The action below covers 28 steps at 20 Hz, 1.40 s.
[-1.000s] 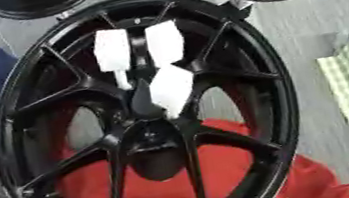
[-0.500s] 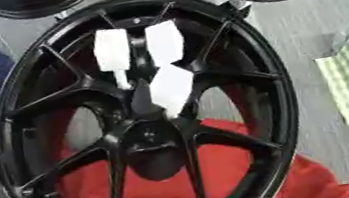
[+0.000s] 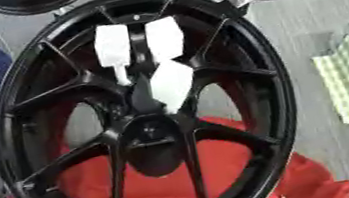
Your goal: Pull the pin out of the wheel hub.
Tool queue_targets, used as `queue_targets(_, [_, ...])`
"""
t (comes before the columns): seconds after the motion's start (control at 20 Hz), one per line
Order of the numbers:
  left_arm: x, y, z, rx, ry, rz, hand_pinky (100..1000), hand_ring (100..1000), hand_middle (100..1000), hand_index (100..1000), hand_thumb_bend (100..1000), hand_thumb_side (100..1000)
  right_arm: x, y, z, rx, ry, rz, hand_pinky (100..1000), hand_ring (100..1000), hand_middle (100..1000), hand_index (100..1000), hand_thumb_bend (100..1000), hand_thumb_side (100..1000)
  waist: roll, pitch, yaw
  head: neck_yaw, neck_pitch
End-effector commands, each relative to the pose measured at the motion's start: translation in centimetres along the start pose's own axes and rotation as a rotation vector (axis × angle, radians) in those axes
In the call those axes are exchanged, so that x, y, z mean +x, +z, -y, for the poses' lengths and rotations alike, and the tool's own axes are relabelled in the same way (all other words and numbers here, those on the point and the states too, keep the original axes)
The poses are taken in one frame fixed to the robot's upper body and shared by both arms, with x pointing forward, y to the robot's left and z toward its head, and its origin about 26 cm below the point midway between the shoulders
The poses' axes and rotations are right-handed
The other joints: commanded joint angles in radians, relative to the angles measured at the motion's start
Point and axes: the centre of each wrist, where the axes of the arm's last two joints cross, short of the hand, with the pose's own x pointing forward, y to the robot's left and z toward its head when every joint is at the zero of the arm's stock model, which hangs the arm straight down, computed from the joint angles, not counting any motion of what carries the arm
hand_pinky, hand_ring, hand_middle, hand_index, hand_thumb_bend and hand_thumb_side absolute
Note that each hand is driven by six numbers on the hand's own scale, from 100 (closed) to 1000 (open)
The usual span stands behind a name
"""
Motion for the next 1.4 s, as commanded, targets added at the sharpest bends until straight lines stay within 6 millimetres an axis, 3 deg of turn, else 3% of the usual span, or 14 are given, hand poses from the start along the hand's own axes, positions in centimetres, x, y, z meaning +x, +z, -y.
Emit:
queue_targets(0.05, [0.7,-0.4,-0.3,-0.02,-0.03,0.019,857,601,536,741,100,643,1.2,-0.3,1.4,0.141,0.115,0.021,711,775,683,798,100,100,-0.001,-0.028,0.001,-0.003,0.001])
queue_targets(0.4, [0.8,-0.4,-0.4,-0.033,-0.037,0.015,856,601,535,740,100,642,2.4,-1.2,1.5,0.581,0.299,0.016,911,829,762,823,100,100,-0.01,-0.029,0.001,-0.002,0.004])
queue_targets(0.65, [0.8,-0.4,-0.4,-0.042,-0.044,0.01,855,601,535,739,100,643,3.7,-1.7,1.4,0.823,0.372,0.033,943,845,778,828,100,100,-0.017,-0.031,-0.001,-0.001,0.003])
queue_targets(1.4, [0.8,-0.4,-0.4,-0.067,-0.05,0.004,854,603,535,737,100,642,7.1,-2.5,-1.5,0.973,0.362,0.156,933,843,776,827,100,100,-0.03,-0.036,-0.004,-0.009,0.004])
